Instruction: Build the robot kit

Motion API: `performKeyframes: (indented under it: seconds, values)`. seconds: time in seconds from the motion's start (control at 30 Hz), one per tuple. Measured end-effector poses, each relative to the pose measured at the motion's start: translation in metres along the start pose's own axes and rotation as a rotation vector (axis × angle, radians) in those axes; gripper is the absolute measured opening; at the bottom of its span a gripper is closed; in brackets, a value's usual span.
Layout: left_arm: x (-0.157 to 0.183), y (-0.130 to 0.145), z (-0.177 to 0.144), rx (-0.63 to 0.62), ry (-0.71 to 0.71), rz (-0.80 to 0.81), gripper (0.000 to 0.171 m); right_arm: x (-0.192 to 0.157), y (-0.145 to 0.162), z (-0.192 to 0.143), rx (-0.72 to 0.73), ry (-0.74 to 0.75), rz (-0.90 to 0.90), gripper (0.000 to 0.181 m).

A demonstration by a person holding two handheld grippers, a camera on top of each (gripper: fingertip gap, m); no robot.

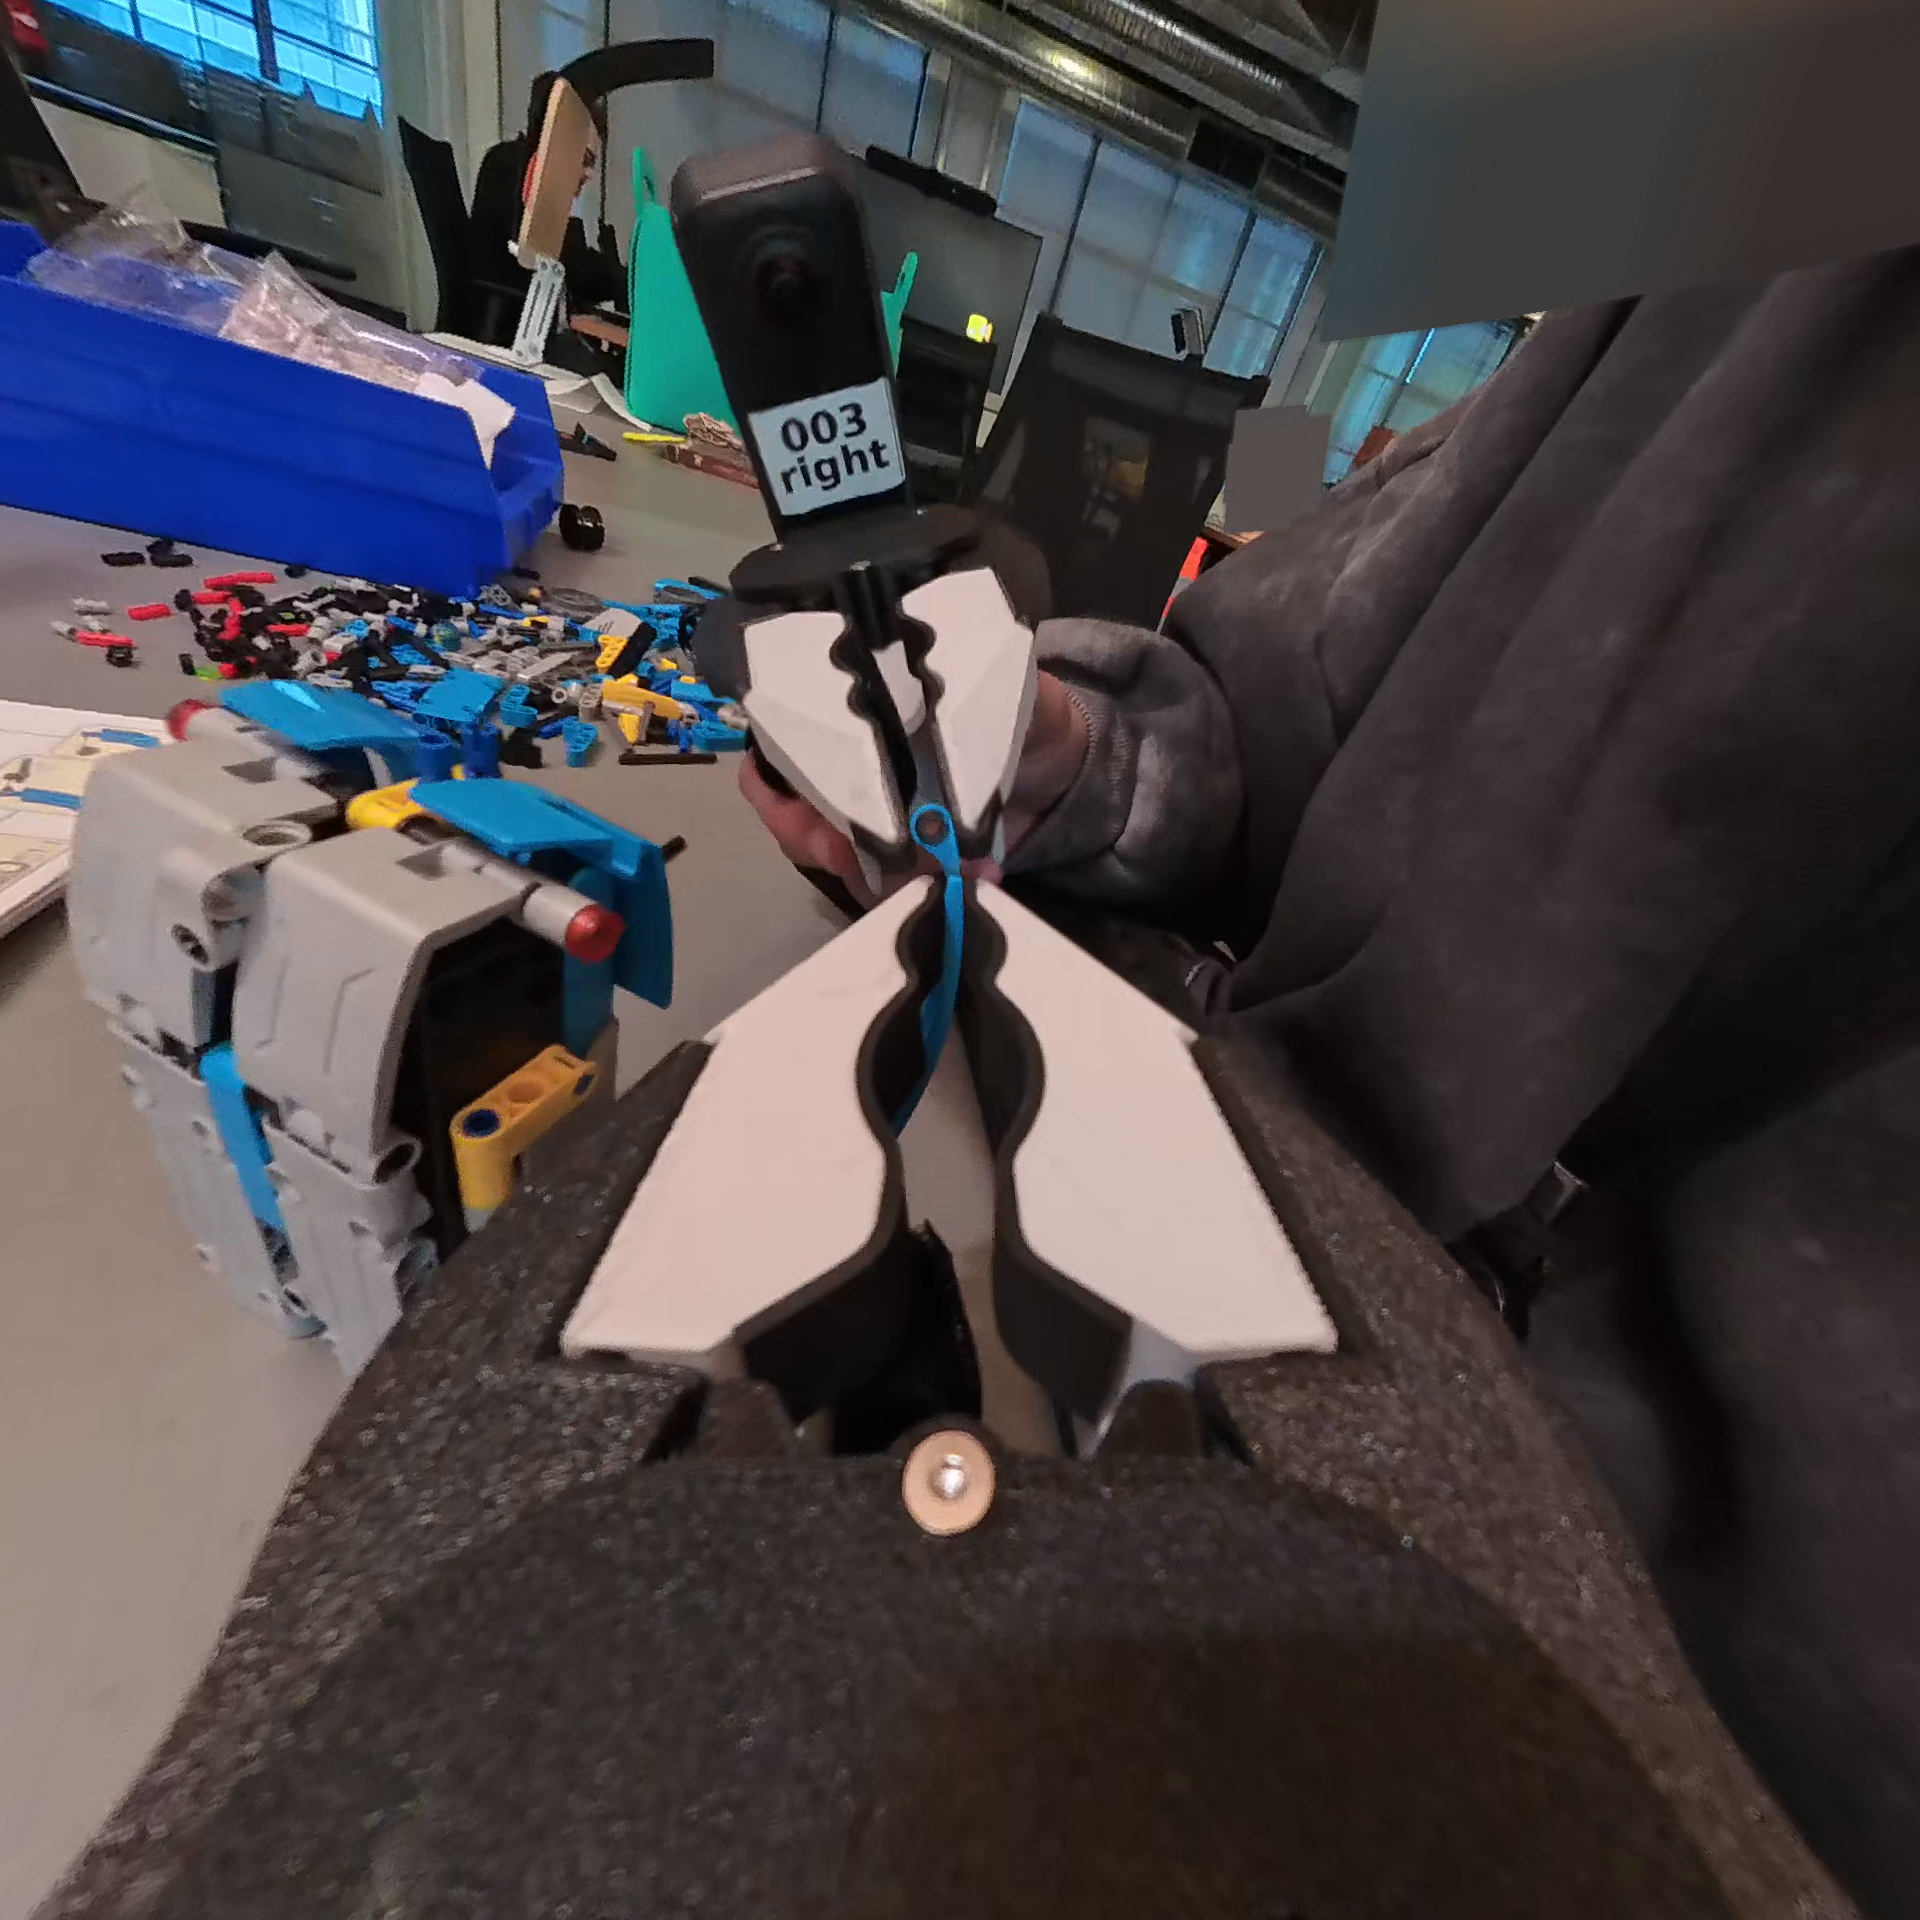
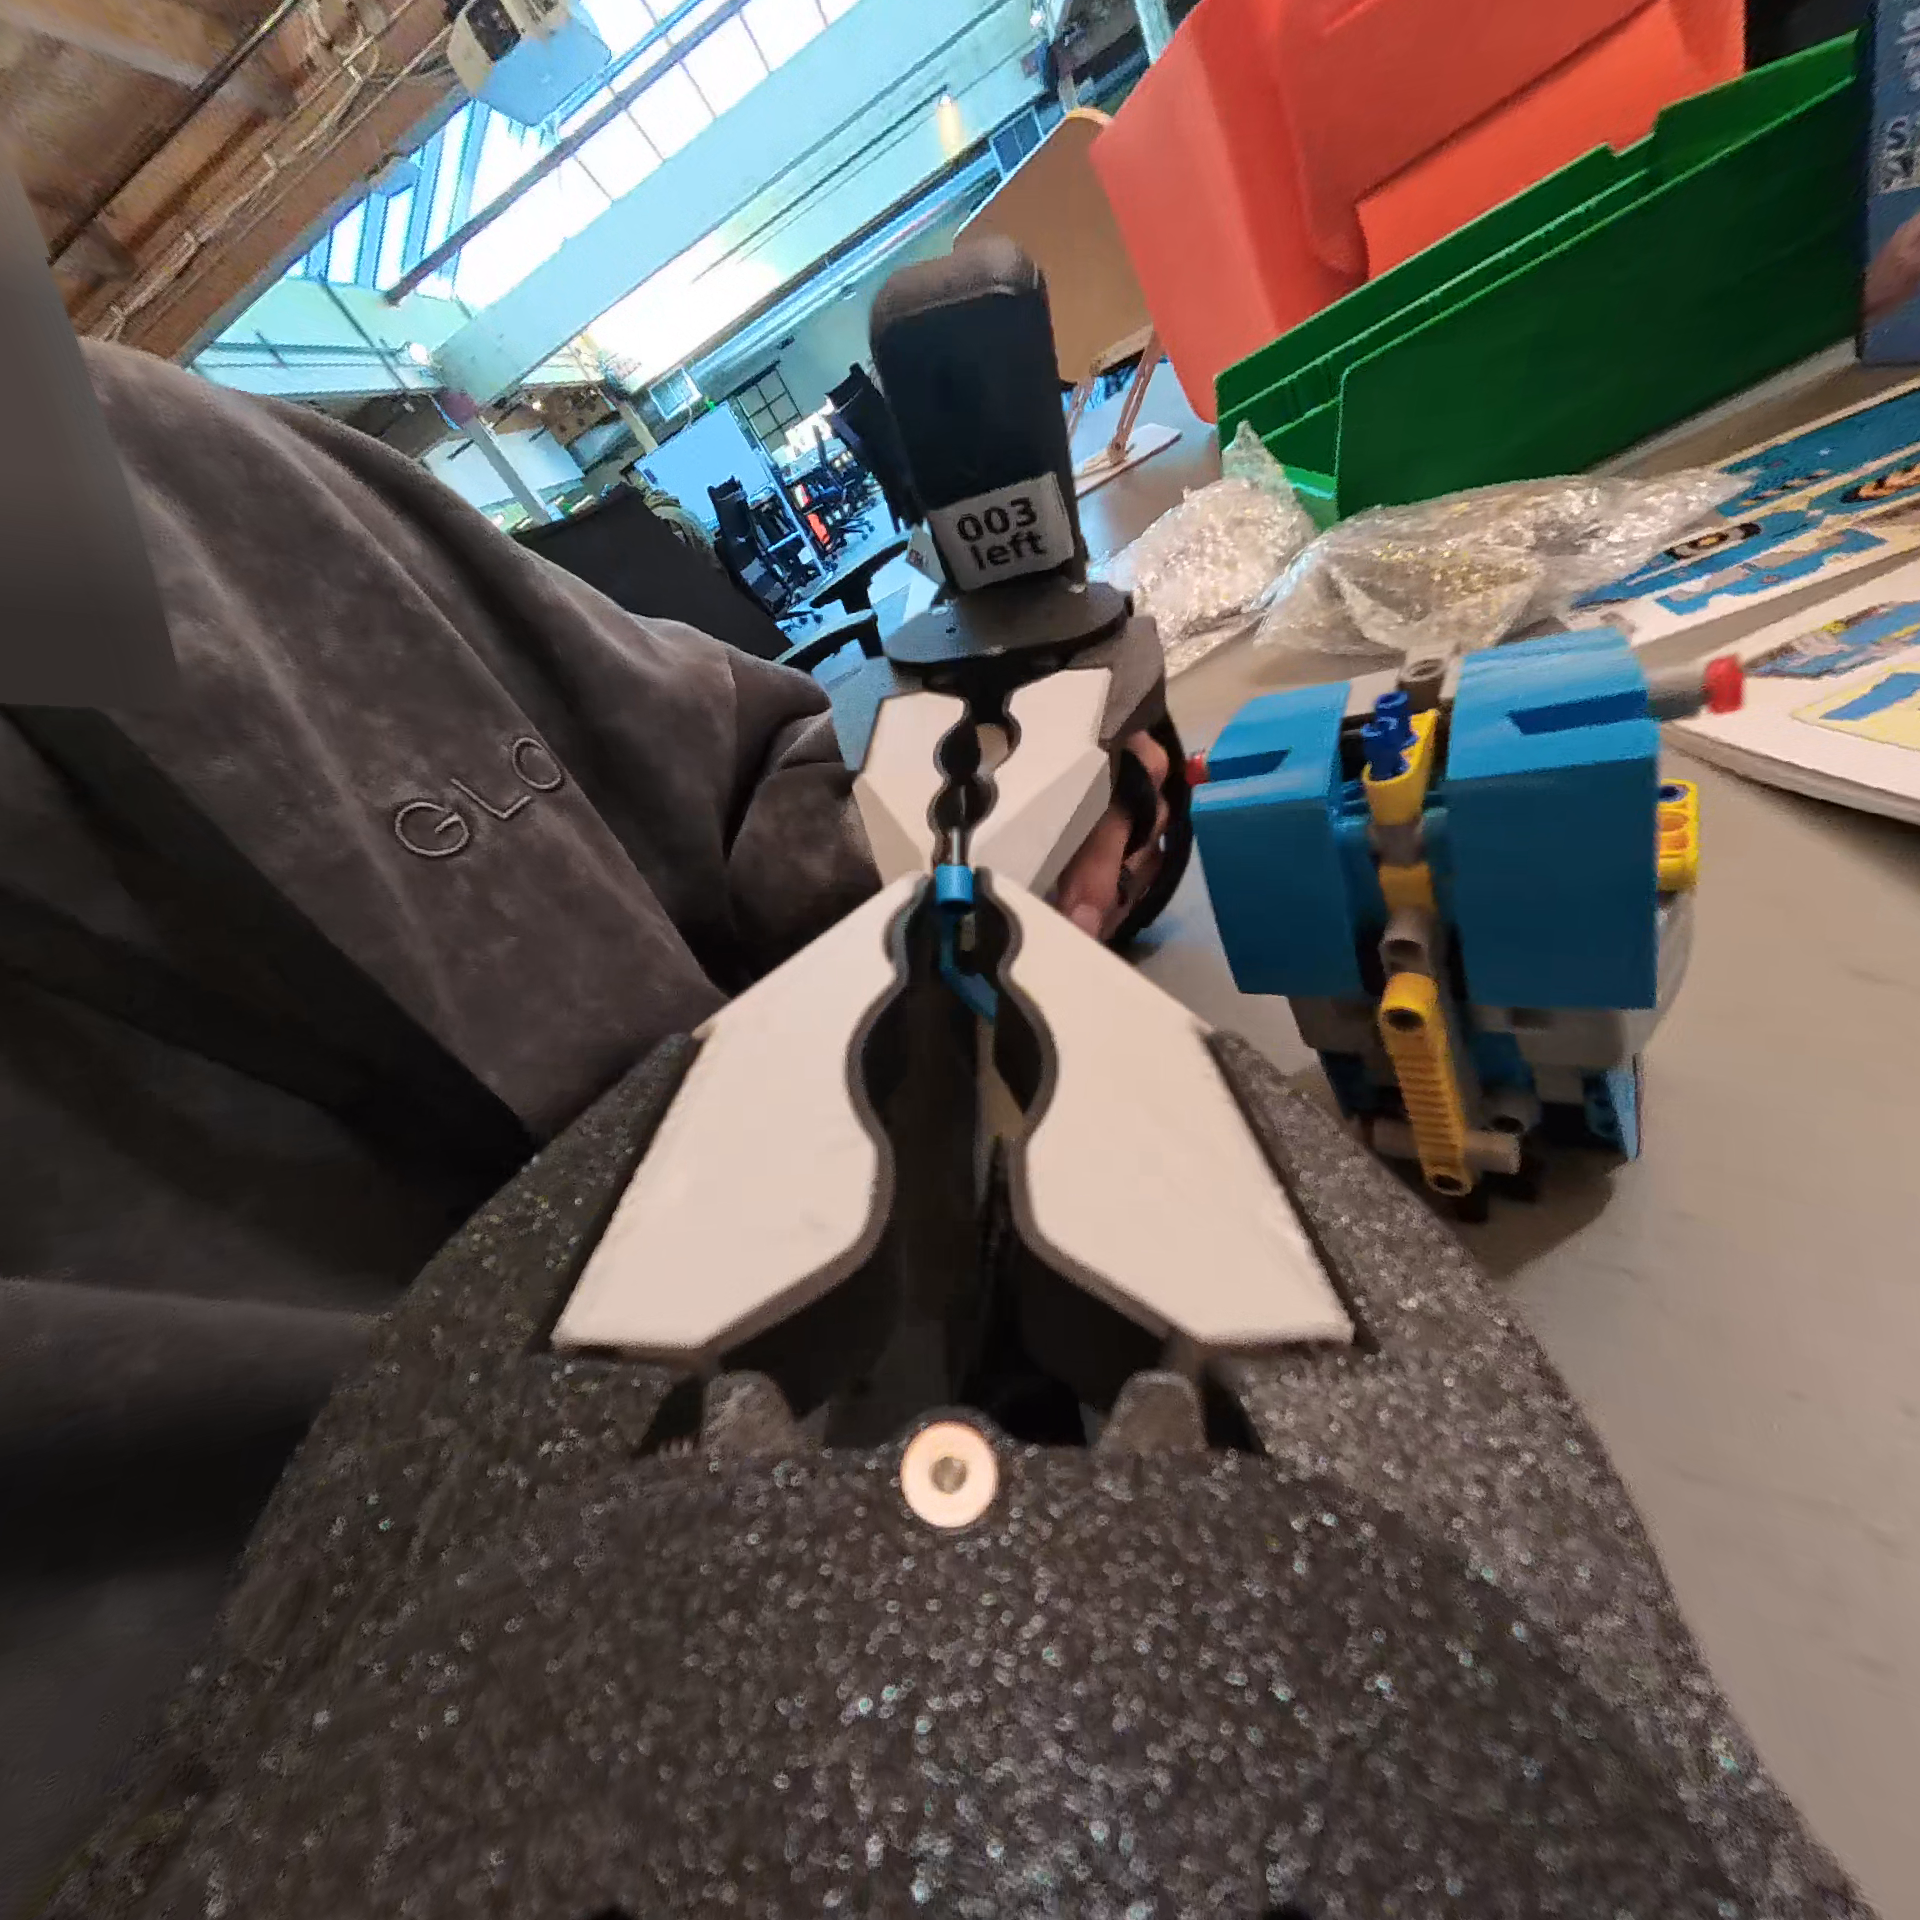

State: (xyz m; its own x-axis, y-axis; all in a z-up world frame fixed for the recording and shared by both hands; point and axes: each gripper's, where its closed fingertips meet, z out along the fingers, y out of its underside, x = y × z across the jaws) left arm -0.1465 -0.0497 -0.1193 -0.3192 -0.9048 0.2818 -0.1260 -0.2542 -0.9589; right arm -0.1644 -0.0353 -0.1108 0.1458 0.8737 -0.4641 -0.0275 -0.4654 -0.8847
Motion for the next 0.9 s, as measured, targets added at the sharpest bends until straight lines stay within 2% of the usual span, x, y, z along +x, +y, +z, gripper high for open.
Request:
performKeyframes:
  seconds: [0.07,0.13,0.17,0.3,0.43,0.6,0.9]
  values:
    - [0.001,0.001,0.002,-0.006,-0.009,0.004,0.002,-0.001,0.0,-0.002,-0.009,-0.002,0.001,0.007]
    - [-0.006,0.002,0.0,-0.03,-0.062,0.027,0.02,0.004,0.004,-0.004,-0.042,0.027,-0.001,0.006]
    - [-0.009,-0.001,-0.003,-0.026,-0.082,0.038,0.024,0.005,0.006,-0.005,-0.059,0.027,-0.007,0.007]
    - [-0.004,-0.012,-0.011,0.02,-0.052,0.04,0.0,0.003,0.017,-0.001,-0.145,0.064,-0.103,0.007]
    - [-0.001,-0.007,-0.009,-0.02,-0.052,0.07,0.001,0.001,0.017,0.0,-0.137,0.044,-0.081,0.006]
    - [0.001,-0.003,-0.011,-0.056,-0.023,0.051,0.014,0.002,0.017,-0.002,-0.135,0.056,-0.088,0.007]
    - [0.002,0.003,-0.007,-0.072,-0.02,0.047,0.004,0.001,0.021,-0.001,-0.159,0.05,-0.096,0.006]
